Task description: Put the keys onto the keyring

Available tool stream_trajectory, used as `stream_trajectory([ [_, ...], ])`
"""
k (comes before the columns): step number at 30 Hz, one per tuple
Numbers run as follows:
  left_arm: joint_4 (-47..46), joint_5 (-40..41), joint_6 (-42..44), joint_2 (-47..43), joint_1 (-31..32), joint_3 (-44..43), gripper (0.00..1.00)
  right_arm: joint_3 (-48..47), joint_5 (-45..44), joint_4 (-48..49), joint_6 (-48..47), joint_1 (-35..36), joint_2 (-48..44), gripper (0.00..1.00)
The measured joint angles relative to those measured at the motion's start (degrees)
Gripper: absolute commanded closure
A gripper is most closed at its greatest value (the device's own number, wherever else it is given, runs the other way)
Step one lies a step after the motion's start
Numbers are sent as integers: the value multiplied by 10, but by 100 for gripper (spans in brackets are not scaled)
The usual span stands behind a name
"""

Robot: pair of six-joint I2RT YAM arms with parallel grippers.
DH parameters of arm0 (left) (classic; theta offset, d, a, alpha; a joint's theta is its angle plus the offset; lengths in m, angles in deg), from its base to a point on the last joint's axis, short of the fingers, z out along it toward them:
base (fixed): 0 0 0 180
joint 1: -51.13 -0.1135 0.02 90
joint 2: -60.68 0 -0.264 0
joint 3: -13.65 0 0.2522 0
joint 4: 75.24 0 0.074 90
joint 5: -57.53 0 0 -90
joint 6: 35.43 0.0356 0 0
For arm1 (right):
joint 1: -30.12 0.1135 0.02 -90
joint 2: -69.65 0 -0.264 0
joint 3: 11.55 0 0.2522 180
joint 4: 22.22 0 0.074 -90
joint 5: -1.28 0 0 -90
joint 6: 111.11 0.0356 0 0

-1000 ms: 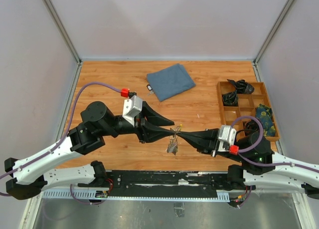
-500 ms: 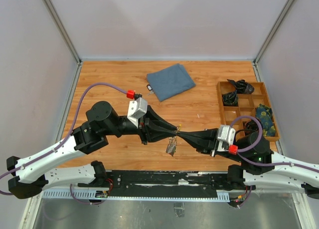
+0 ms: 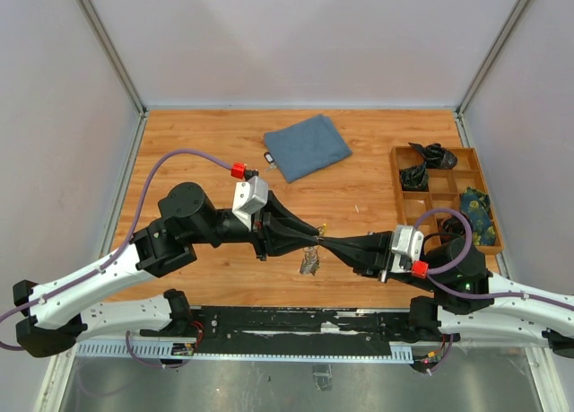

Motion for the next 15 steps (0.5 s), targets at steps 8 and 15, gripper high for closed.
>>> stream_trajectory([
  [8, 0, 2, 2, 0, 0, 0, 100, 0, 4, 0, 4, 0, 0, 97],
  [15, 10, 7, 3, 0, 0, -1, 100, -24, 1, -51, -6, 0, -2, 79],
])
